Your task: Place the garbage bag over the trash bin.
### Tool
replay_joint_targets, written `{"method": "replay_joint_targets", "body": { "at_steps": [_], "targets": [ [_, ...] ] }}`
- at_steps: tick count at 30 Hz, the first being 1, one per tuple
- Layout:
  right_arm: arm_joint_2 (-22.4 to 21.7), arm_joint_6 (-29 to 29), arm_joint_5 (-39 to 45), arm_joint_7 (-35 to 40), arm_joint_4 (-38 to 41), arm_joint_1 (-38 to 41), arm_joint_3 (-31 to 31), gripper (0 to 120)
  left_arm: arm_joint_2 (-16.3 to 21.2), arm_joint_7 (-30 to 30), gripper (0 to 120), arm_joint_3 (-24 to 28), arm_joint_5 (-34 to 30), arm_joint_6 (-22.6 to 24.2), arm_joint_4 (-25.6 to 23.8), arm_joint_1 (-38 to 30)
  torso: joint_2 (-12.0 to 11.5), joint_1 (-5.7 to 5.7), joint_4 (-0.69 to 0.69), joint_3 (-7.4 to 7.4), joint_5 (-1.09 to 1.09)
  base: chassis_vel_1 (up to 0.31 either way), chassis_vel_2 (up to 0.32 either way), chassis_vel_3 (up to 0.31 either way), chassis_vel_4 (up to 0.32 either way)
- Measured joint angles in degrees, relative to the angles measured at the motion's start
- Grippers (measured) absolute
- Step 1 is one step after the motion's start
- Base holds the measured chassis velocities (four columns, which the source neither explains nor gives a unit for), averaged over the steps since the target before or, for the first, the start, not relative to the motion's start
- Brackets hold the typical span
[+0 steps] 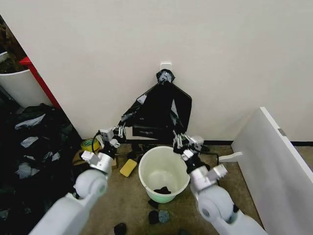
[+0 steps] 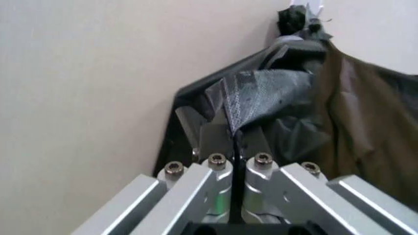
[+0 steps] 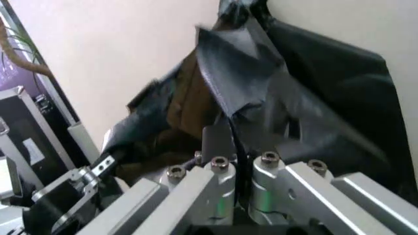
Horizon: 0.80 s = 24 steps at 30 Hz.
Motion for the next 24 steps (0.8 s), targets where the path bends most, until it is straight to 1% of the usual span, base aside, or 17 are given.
{"method": "replay_joint_targets", "body": {
  "at_steps": [1, 5, 6, 7, 9, 14, 15, 18, 22, 23, 24],
  "targets": [
    [0.0, 0.0, 0.0, 0.0, 0.0, 0.0, 0.0, 0, 0.0, 0.0, 0, 0.0, 0.0, 0.0, 0.0, 0.0, 0.0, 0.0, 0.0, 0.0, 0.0, 0.0, 0.0, 0.0, 0.0],
    [-2.01, 0.37, -0.34, 1.44, 3.96, -3.64, -0.3, 0, -0.24, -0.63, 0, -0.95, 1.57, -0.33, -3.27, 3.63, 0.0, 0.0, 0.0, 0.0, -0.02, 0.0, 0.0, 0.0, 0.0],
    [-2.65, 0.58, -1.01, 1.47, 5.48, -5.11, -0.13, 0, 0.12, -0.84, 0, -1.52, 2.23, -0.76, -4.54, 5.32, 0.0, 0.0, -0.01, 0.0, -0.01, 0.0, 0.0, 0.0, 0.0],
    [-2.65, 0.58, -1.01, 1.47, 5.48, -5.11, -0.13, 0, 0.12, -0.84, 0, -1.52, 2.23, -0.76, -4.54, 5.32, 0.0, 0.0, -0.01, 0.0, -0.01, 0.0, 0.0, 0.0, 0.0],
    [-3.55, 0.85, -2.2, 1.47, 7.69, -7.29, 0.3, 0, 0.82, -1.21, 0, -2.06, 3.4, -1.27, -6.02, 7.36, 0.0, 0.0, 0.02, 0.0, -0.02, 0.0, 0.0, 0.0, 0.0],
    [-5.35, 1.54, -4.18, 1.32, 11.8, -12.43, 2.25, 0, 1.89, -3.47, 0, -2.87, 6.48, -2.73, -9.56, 12.16, 0.0, 0.0, 0.0, 0.0, -0.03, 0.0, 0.0, 0.0, 0.0],
    [-5.35, 1.54, -4.18, 1.32, 11.8, -12.43, 2.25, 0, 1.89, -3.47, 0, -2.87, 6.48, -2.73, -9.56, 12.16, 0.0, 0.0, 0.0, 0.0, -0.03, 0.0, 0.0, 0.0, 0.0],
    [-5.85, 2.31, -5.43, 0.61, 12.69, -14.0, 4.12, 0, 2.29, -3.74, 0, -3.14, 6.56, -3.85, -11.58, 13.12, 0.0, 0.0, 0.01, 0.0, -0.03, 0.0, 0.0, 0.0, 0.0],
    [-5.76, 3.71, -7.91, -1.28, 13.43, -14.61, 7.31, 0, 3.33, -2.92, 0, -3.32, 3.64, -3.34, -14.84, 11.67, 0.0, 0.01, -0.01, 0.01, -0.02, 0.0, 0.0, 0.0, 0.0],
    [-5.76, 3.71, -7.91, -1.28, 13.43, -14.61, 7.31, 0, 3.33, -2.92, 0, -3.32, 3.64, -3.34, -14.84, 11.67, 0.0, 0.01, -0.01, 0.01, -0.02, 0.0, 0.0, 0.0, 0.0],
    [-5.76, 3.78, -8.03, -1.4, 14.02, -14.76, 7.9, 0, 3.71, -2.7, 0, -3.35, 2.7, -2.86, -15.84, 11.37, -0.01, 0.01, 0.0, 0.01, -0.02, 0.0, 0.0, 0.0, 0.0]
  ]
}}
